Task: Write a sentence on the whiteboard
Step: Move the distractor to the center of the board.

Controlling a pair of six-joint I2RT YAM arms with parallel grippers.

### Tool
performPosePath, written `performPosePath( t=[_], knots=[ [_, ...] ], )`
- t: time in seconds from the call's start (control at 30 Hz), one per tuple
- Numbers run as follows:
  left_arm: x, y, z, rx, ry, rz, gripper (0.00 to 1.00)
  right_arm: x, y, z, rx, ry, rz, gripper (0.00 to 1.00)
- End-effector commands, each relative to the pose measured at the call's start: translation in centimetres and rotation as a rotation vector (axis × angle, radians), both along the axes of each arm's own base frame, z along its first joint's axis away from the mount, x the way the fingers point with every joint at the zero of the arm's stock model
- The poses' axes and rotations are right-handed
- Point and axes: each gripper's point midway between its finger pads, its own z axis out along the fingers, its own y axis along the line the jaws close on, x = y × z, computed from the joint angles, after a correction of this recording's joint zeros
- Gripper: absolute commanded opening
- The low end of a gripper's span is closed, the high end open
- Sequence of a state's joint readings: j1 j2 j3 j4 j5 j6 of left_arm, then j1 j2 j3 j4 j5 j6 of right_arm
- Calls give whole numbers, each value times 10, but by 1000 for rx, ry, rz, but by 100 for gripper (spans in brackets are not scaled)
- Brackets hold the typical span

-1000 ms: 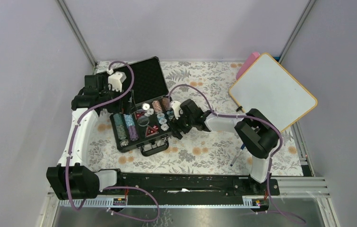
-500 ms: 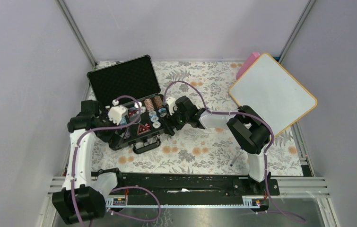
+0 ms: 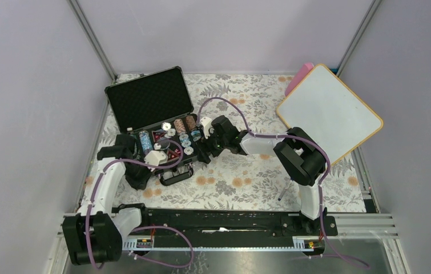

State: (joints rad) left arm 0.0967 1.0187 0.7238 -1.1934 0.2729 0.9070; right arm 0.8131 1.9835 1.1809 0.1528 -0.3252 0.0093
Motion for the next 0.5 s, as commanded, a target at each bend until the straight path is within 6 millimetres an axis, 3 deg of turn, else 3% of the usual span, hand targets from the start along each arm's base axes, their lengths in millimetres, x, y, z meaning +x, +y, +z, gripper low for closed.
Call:
performPosePath(
  t=[0.0,0.27,0.47],
  knots=[
    [34,10,-13,51,-101,53,0,-10,50,38,190,-21,113,91],
    [90,23,-24,92,-285,191,0,-4,54,34,201,-6,70,91],
    [131,34,-22,104,-370,297,0,12,69,30,194,-4,55,91]
  ],
)
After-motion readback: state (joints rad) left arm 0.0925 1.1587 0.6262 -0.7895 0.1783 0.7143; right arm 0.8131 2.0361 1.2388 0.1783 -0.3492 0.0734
